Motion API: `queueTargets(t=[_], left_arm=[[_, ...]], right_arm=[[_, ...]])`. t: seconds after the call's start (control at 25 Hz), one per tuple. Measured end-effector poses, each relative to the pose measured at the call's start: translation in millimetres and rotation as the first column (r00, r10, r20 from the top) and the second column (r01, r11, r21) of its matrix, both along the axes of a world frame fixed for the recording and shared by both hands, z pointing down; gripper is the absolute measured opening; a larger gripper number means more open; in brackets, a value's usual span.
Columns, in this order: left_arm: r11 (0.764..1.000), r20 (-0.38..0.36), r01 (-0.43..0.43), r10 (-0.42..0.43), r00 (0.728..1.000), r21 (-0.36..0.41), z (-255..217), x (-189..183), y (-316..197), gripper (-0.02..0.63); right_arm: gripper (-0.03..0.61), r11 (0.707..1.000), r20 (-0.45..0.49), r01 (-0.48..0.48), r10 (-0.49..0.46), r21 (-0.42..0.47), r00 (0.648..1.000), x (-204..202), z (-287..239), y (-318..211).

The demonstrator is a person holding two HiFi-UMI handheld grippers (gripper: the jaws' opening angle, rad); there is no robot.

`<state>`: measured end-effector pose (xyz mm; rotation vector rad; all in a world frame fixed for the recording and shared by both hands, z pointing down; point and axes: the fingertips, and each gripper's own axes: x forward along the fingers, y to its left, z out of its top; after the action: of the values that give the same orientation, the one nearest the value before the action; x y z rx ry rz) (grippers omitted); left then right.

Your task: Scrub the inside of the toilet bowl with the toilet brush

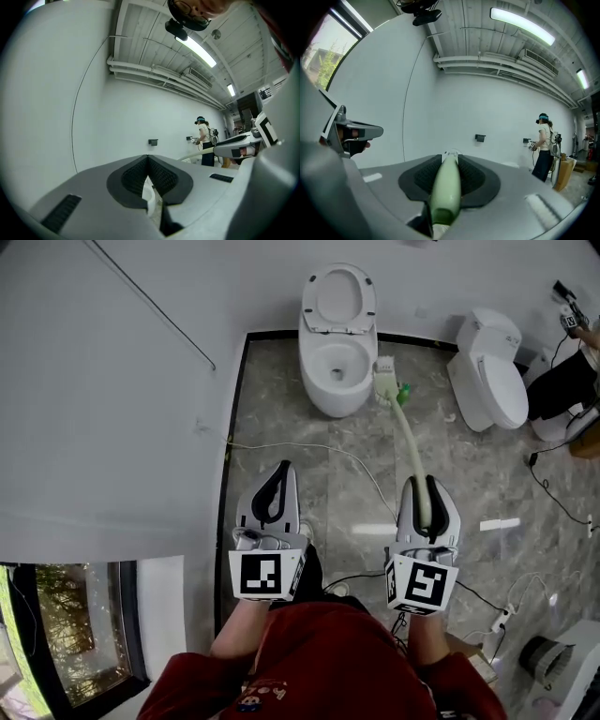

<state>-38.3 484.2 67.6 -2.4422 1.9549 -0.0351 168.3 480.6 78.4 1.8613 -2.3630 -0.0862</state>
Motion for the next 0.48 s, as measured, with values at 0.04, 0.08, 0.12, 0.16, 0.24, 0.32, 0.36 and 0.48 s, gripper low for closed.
queueTargets(t=[0.04, 0.08, 0.12, 0.16, 0.24, 0.32, 0.36, 0.48], left_arm=[[1.000, -0.001, 0.000, 0.000, 1.000, -0.003, 1.6, -3.2, -8.7, 0.006], [1.000, -0.003, 0.000, 0.000, 1.000, -0.005, 3.2, -5.9, -17.7, 0.006], [1.000, -0.003, -0.001, 0.001, 1.000, -0.006, 4.6, -8.3, -27.0, 0.006], [1.000, -0.004, -0.002, 0.002, 1.000, -0.008, 5.9, -10.8, -36.5, 0.006], [1.000, -0.007, -0.003, 0.003, 1.000, -0.012, 7.7, -17.0, -54.6, 0.005], [1.000, -0.016, -0.003, 0.003, 1.000, -0.020, 8.8, -26.0, -70.8, 0.006], [1.000, -0.022, -0.003, 0.003, 1.000, -0.026, 9.2, -31.1, -78.5, 0.006], [0.999, -0.030, -0.007, 0.006, 1.000, -0.033, 8.1, -46.6, -103.4, 0.006]], right_arm=[[0.120, 1.000, -0.003, 0.003, -0.003, -0.006, 1.000, -4.1, 1.8, -7.9], [0.120, 1.000, -0.006, 0.005, -0.005, -0.012, 1.000, -7.9, 3.5, -16.1], [0.120, 1.000, -0.009, 0.006, -0.007, -0.018, 1.000, -11.3, 4.9, -24.5], [0.120, 1.000, -0.011, 0.008, -0.008, -0.025, 1.000, -14.6, 5.9, -33.1], [0.120, 0.999, -0.019, 0.009, -0.010, -0.035, 1.000, -22.3, 6.7, -49.8], [0.120, 0.999, -0.030, 0.010, -0.011, -0.041, 0.999, -32.2, 5.6, -65.2], [0.120, 0.999, -0.036, 0.010, -0.012, -0.042, 0.999, -37.9, 4.4, -72.8], [0.120, 0.999, -0.053, 0.014, -0.016, -0.039, 0.998, -56.2, 0.8, -95.9]])
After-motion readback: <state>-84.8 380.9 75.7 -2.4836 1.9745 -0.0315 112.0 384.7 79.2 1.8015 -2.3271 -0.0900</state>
